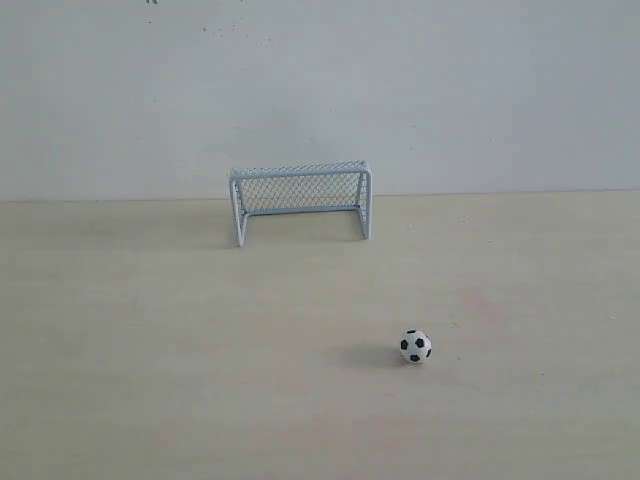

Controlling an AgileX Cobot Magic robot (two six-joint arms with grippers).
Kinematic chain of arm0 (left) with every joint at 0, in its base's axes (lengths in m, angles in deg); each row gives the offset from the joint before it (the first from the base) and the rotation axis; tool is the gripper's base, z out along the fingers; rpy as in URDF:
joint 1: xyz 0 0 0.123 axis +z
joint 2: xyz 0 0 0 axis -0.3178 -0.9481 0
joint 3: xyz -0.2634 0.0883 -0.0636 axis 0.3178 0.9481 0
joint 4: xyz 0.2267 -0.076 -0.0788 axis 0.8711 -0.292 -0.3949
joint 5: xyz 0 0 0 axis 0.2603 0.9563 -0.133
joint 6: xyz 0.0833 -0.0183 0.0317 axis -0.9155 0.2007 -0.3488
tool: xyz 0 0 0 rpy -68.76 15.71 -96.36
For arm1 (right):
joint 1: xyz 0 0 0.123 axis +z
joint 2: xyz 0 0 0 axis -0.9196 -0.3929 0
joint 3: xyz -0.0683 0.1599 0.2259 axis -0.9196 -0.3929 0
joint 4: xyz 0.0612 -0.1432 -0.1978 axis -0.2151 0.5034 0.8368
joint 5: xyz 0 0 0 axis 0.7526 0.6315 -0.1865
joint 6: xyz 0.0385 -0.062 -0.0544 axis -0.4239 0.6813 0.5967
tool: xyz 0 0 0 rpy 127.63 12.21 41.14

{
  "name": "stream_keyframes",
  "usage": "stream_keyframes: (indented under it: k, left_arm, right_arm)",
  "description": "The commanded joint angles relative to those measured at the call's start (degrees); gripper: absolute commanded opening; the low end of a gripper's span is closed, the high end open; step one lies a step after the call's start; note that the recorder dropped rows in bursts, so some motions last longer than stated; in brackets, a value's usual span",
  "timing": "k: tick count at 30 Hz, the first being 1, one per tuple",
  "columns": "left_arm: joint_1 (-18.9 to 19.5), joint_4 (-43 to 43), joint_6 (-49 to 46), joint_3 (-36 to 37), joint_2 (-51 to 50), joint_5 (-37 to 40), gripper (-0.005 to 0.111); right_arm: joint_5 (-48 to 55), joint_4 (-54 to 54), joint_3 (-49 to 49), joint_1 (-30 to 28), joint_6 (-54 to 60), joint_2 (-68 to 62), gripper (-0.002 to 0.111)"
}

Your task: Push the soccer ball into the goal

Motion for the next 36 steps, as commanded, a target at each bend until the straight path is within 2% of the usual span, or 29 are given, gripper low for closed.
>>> stream_keyframes:
  k: [1,27,31,36]
  left_arm:
    - [0.18,0.11,-0.38,0.20,0.19,-0.20,0.004]
    - [0.18,0.11,-0.38,0.20,0.19,-0.20,0.004]
    - [0.18,0.11,-0.38,0.20,0.19,-0.20,0.004]
    - [0.18,0.11,-0.38,0.20,0.19,-0.20,0.004]
  right_arm:
    - [-0.27,-0.26,0.00,-0.33,0.00,0.31,0.000]
    - [-0.95,0.51,0.00,-0.33,0.00,0.31,0.000]
    - [-7.04,0.08,0.00,-0.33,0.00,0.31,0.000]
    - [-21.69,0.02,0.00,-0.33,0.00,0.31,0.000]
